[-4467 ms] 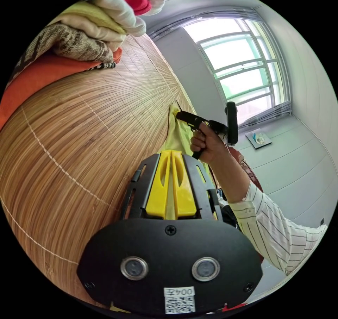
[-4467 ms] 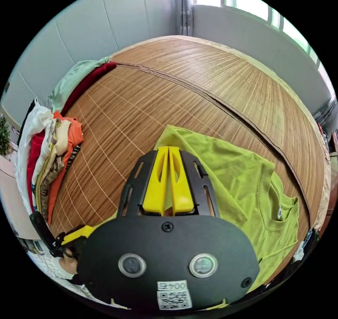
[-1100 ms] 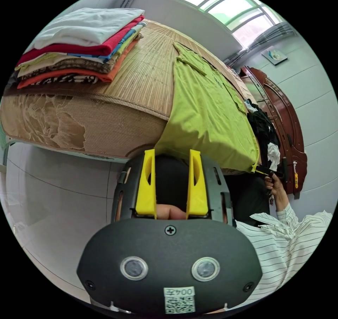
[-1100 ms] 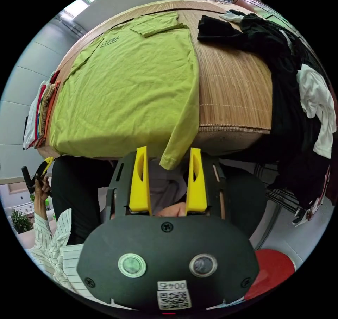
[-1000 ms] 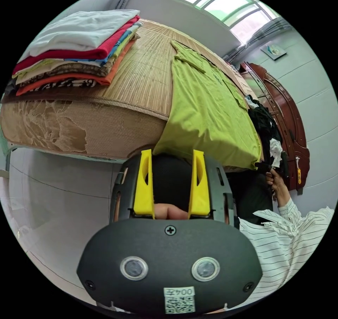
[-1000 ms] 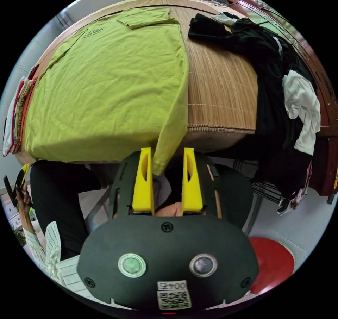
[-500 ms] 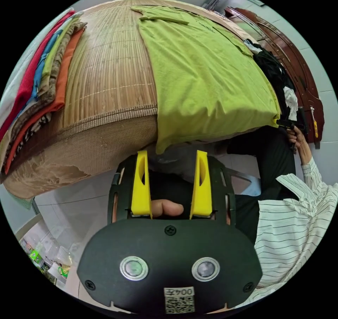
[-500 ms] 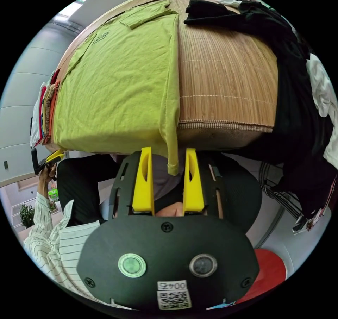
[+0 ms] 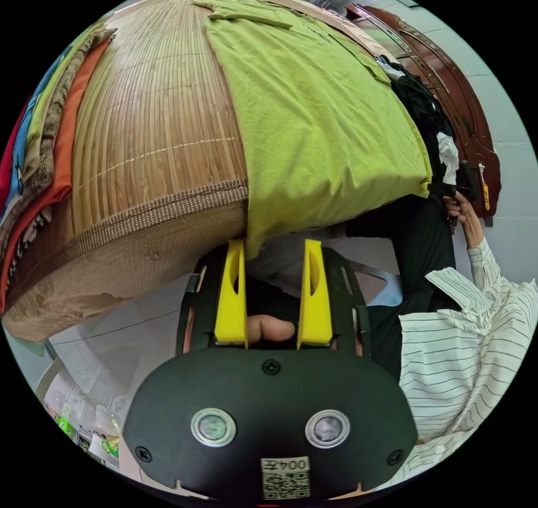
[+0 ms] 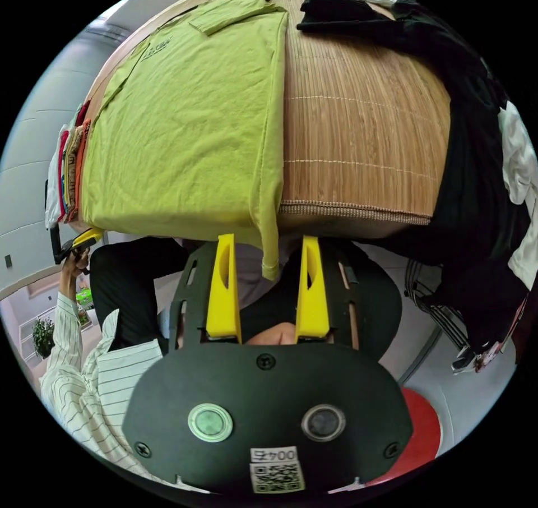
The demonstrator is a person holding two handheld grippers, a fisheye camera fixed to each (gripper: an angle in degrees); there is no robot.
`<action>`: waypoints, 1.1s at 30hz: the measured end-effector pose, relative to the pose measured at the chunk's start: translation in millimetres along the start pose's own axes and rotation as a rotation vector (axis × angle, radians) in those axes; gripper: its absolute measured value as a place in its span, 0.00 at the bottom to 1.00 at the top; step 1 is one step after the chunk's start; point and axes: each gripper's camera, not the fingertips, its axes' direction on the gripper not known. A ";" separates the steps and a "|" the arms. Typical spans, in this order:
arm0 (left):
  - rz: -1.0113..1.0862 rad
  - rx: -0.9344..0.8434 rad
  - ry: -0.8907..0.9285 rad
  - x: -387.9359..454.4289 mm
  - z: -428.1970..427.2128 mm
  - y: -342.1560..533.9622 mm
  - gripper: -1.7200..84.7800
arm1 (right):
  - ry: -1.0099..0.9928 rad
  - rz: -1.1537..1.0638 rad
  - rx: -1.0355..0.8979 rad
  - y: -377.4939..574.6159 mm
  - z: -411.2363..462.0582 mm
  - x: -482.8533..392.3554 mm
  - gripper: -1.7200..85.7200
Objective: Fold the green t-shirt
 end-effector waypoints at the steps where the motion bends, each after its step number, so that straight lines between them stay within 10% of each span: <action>1: 0.013 -0.004 -0.008 0.1 0.3 -1.9 0.17 | 0.019 -0.009 -0.013 -0.9 3.2 -2.3 0.20; 12: -0.011 -0.004 0.004 -39.5 -5.3 3.8 0.06 | 0.003 -0.078 -0.004 3.2 17.8 7.0 0.02; 33: -0.084 0.357 0.564 -130.4 -74.5 122.1 0.04 | -0.503 -0.130 0.304 101.1 -46.9 97.7 0.01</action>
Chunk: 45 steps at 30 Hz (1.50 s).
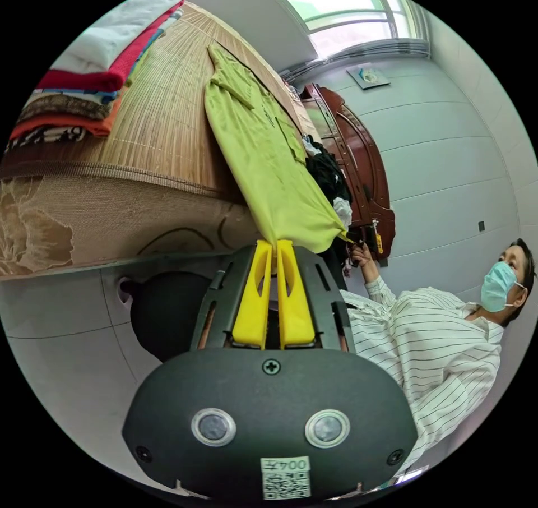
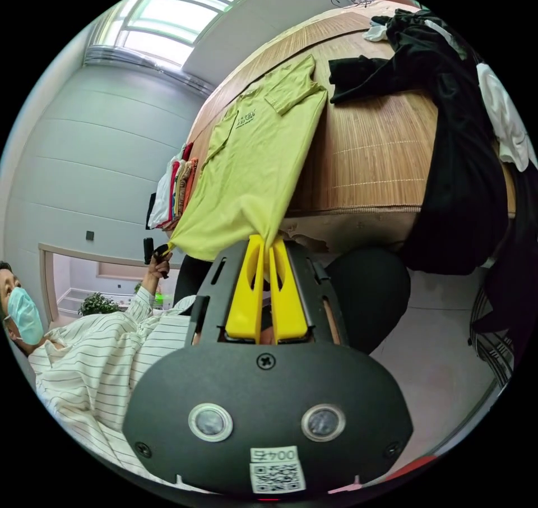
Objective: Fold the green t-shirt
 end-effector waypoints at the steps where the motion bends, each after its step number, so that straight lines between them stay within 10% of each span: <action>1: 0.001 0.016 0.023 0.9 -7.8 6.9 0.04 | -0.006 -0.004 0.000 3.6 -2.8 0.0 0.01; 20: -0.058 0.222 0.198 43.5 -72.8 113.4 0.05 | -0.323 0.046 0.186 147.4 -67.5 18.8 0.01; 45: -0.290 0.442 0.249 17.7 -40.5 -245.7 0.05 | -0.407 0.226 0.287 -217.5 -27.1 39.3 0.01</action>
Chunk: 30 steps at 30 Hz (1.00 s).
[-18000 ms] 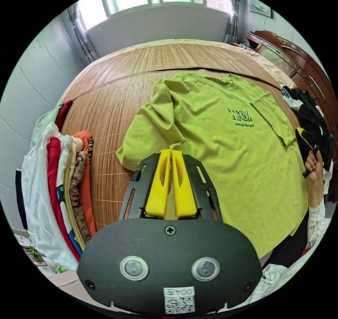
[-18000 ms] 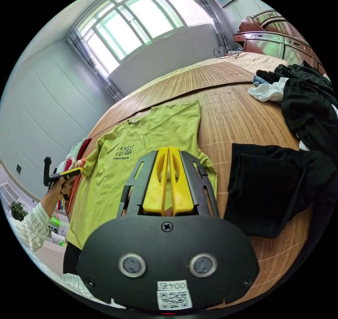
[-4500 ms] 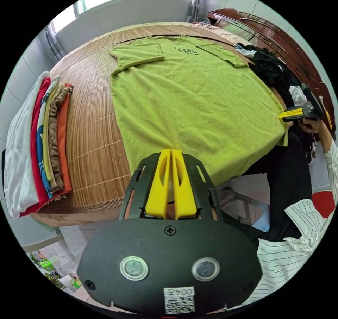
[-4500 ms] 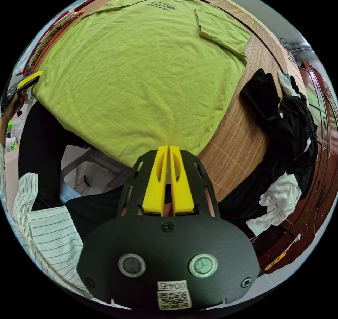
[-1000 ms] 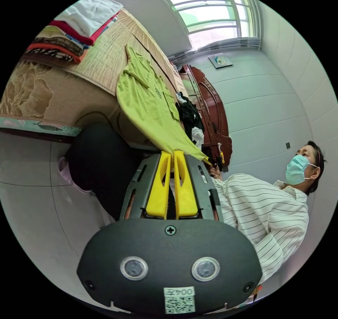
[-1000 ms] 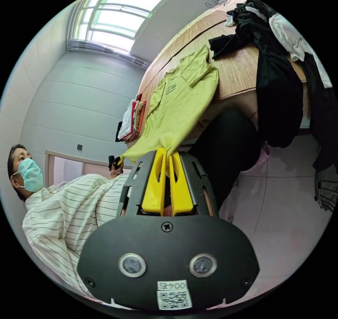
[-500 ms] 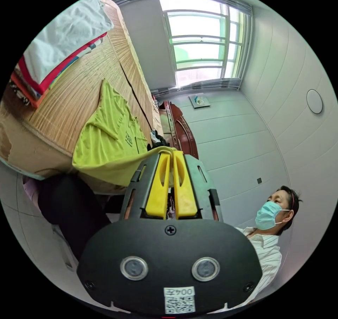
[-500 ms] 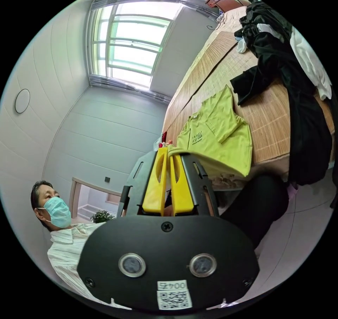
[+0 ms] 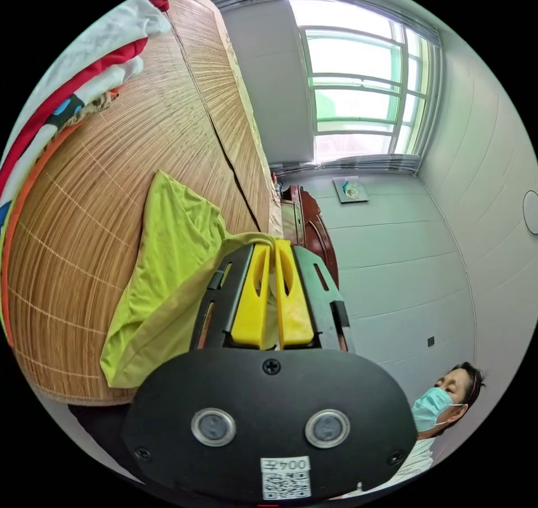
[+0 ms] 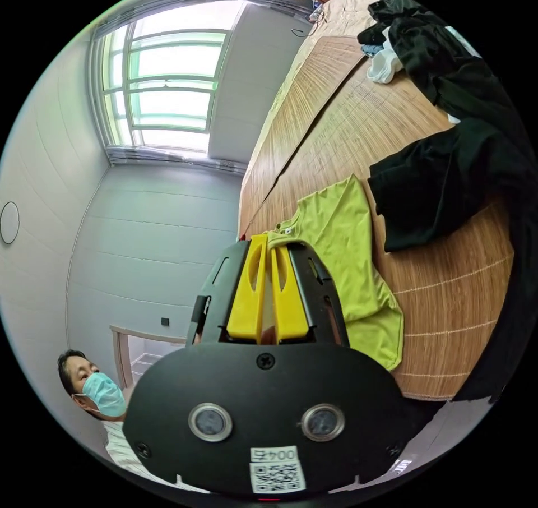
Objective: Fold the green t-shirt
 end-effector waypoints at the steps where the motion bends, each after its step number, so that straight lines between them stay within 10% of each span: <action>1: -0.014 0.003 -0.014 -5.6 10.4 -11.9 0.05 | 0.005 0.002 -0.003 -7.7 5.7 2.9 0.01; 18: -0.366 0.316 0.151 -122.8 76.9 -45.5 0.13 | -0.039 0.333 0.102 -125.7 129.4 104.8 0.14; 25: -0.164 0.226 0.255 -71.2 47.9 1.7 0.12 | -0.089 0.270 0.154 -99.4 101.5 67.0 0.12; 30: 0.168 0.009 -0.096 -18.2 12.2 94.3 0.11 | 0.097 0.057 0.048 6.6 75.0 13.7 0.14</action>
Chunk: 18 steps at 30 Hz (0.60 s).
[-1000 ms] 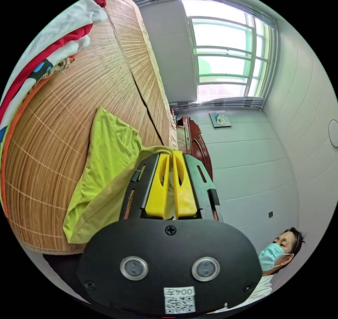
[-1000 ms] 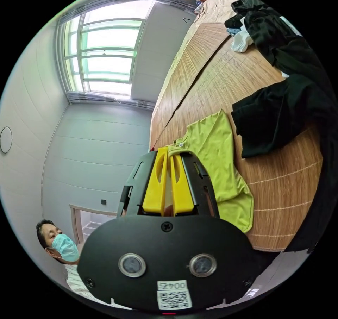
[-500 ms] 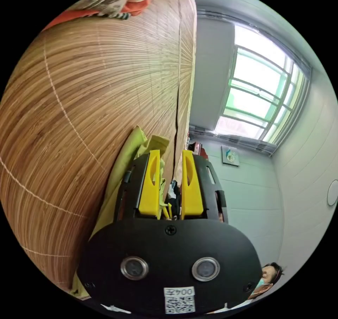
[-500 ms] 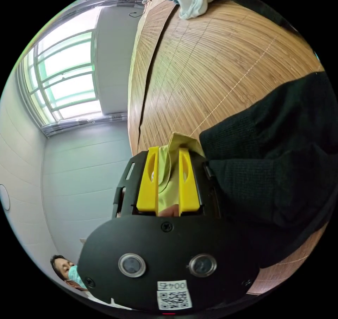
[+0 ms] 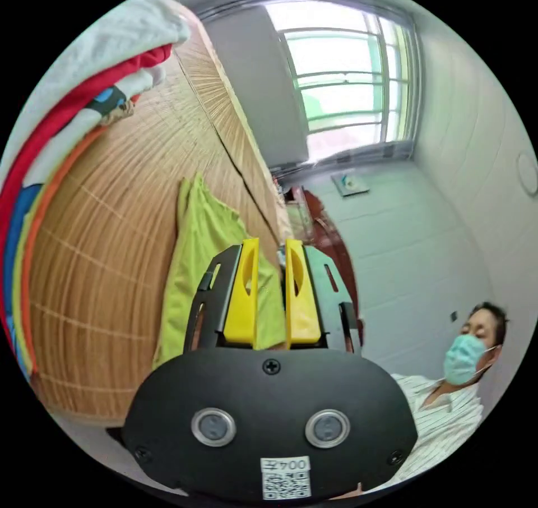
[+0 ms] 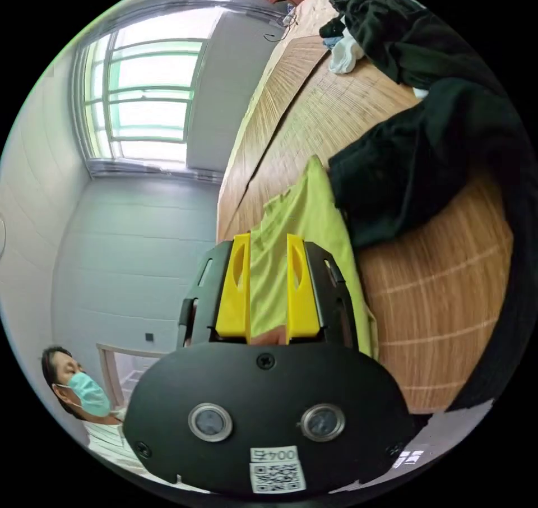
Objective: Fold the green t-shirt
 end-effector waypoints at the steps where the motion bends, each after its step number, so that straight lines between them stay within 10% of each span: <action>1: 0.094 -0.043 -0.175 12.2 -8.3 28.6 0.11 | 0.032 -0.009 0.000 16.3 -4.3 0.4 0.14; 5: 0.308 -0.210 -0.590 21.8 -3.2 120.5 0.13 | 0.128 0.035 -0.013 120.8 -21.9 29.4 0.15; 18: 0.278 -0.141 -0.589 7.5 22.8 180.5 0.17 | 0.022 0.213 0.094 174.1 -11.1 73.6 0.15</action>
